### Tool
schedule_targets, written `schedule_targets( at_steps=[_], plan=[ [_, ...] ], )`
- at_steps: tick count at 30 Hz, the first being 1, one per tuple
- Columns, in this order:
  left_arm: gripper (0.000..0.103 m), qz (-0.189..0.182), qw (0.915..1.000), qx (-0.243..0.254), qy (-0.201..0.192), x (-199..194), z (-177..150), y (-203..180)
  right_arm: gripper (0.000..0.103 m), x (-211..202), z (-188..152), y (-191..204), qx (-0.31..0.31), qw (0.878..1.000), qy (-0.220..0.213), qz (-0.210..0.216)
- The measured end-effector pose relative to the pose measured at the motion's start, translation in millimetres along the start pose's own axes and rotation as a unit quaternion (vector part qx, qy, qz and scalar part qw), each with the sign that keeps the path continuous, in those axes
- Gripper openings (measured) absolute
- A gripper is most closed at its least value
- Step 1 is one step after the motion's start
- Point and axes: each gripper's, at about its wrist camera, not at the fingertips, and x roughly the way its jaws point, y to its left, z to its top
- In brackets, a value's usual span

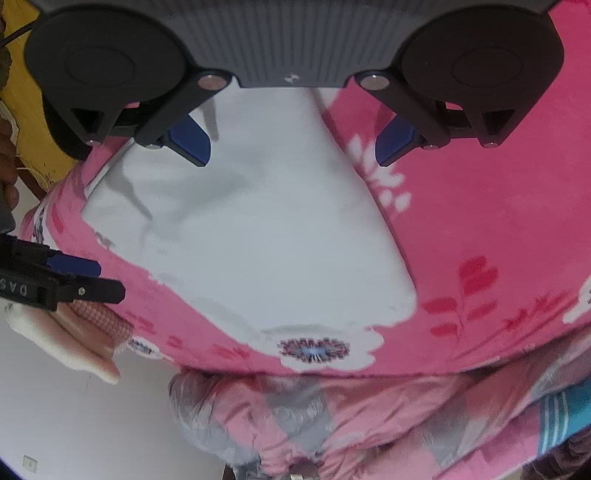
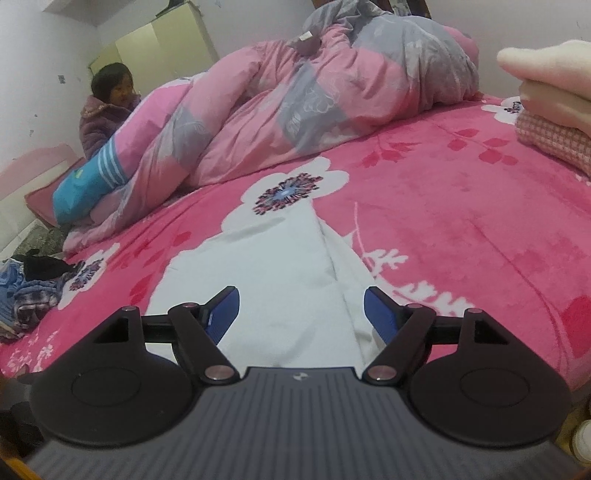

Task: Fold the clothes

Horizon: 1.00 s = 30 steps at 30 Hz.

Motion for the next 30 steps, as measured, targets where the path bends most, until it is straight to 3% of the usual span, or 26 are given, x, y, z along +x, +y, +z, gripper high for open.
schedule_targets(
  at_steps=[7,15,23,30],
  plan=[
    [0.103,0.021,0.9992,-0.001,-0.034,-21,14,8,0.082,-8,-3,8,-0.010,0.999,-0.017,0.027],
    [0.103,0.048,0.9973,-0.014,-0.054,-18,39,13,0.091,-3,-4,13,-0.046,0.998,-0.031,0.001],
    [0.103,0.122,0.9918,-0.014,-0.033,-3,51,12,0.093,7,-7,16,-0.061,0.997,-0.039,-0.003],
    [0.103,0.140,0.9902,-0.006,0.001,16,54,1,0.093,5,-8,37,-0.094,0.995,-0.046,0.003]
  ],
)
